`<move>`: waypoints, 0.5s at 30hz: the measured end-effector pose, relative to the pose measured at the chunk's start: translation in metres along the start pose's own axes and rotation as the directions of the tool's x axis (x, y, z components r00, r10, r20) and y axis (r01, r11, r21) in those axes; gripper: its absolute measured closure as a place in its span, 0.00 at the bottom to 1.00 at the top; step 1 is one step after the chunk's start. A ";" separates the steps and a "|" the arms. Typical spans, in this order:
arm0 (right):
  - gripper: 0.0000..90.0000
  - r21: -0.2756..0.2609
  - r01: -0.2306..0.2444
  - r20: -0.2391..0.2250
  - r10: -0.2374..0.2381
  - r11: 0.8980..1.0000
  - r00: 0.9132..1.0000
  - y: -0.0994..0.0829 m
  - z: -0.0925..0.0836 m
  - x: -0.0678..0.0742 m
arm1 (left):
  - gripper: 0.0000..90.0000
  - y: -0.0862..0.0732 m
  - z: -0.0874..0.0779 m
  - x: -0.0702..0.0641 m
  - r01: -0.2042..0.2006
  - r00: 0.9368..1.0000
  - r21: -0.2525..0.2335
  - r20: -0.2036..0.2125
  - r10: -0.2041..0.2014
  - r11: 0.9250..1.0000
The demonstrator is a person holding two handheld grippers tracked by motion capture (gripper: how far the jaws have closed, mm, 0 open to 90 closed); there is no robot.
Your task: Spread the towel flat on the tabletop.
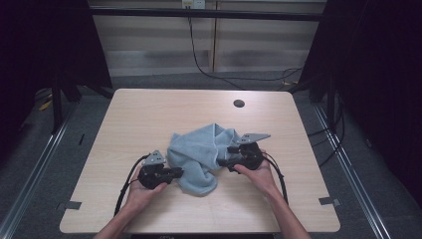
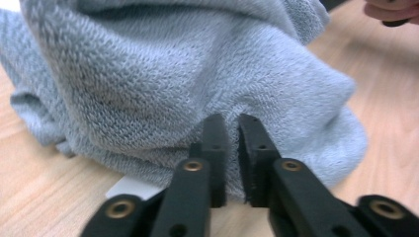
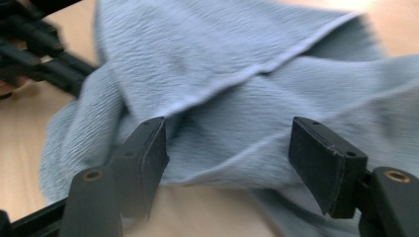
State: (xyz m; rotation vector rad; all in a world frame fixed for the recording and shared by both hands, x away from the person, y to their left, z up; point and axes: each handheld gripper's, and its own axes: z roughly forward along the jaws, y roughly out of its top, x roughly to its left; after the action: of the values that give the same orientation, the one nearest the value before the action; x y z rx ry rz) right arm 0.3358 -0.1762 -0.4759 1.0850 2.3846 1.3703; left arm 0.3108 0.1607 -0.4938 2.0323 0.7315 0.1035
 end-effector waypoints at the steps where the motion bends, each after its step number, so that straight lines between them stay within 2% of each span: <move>1: 0.34 -0.009 -0.018 0.016 0.018 1.000 1.000 0.000 -0.004 -0.004 | 0.94 0.000 -0.001 0.000 0.006 1.000 -0.008 0.004 -0.006 1.000; 2: 0.33 -0.018 -0.027 0.031 0.028 0.999 0.999 0.000 -0.006 -0.007 | 0.94 0.001 -0.003 0.000 -0.002 1.000 -0.017 0.011 0.002 1.000; 4: 0.32 -0.026 -0.043 0.069 0.045 0.999 0.997 -0.002 -0.010 -0.015 | 0.95 0.003 -0.007 -0.001 0.010 1.000 -0.035 0.029 -0.009 0.999; 6: 0.32 -0.027 -0.061 0.067 0.063 0.998 0.996 -0.004 -0.011 -0.021 | 0.95 0.005 -0.011 0.001 0.015 0.999 -0.059 0.050 -0.012 0.998; 9: 0.31 0.001 -0.064 0.073 0.064 0.998 0.995 -0.005 0.007 -0.024 | 0.95 0.004 -0.013 0.002 0.022 0.998 -0.054 0.058 -0.018 0.998; 11: 0.32 0.028 -0.064 0.105 0.060 0.998 0.993 -0.006 0.017 -0.025 | 0.95 0.004 -0.013 0.001 0.028 0.998 -0.055 0.055 -0.025 0.998; 13: 0.45 0.056 -0.079 0.089 0.074 0.995 0.993 -0.009 0.023 -0.025 | 0.95 0.005 -0.015 0.001 0.039 0.997 -0.066 0.063 -0.034 0.997; 15: 0.67 0.061 -0.058 0.086 0.052 0.996 0.995 -0.007 0.019 -0.023 | 0.95 0.007 -0.019 0.002 0.051 0.996 -0.086 0.073 -0.045 0.995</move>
State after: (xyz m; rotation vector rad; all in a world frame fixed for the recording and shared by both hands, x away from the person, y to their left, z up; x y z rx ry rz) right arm 0.3576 -0.1808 -0.4963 1.2089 2.3693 1.2468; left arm 0.3087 0.1736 -0.4779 1.9243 0.7184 0.0347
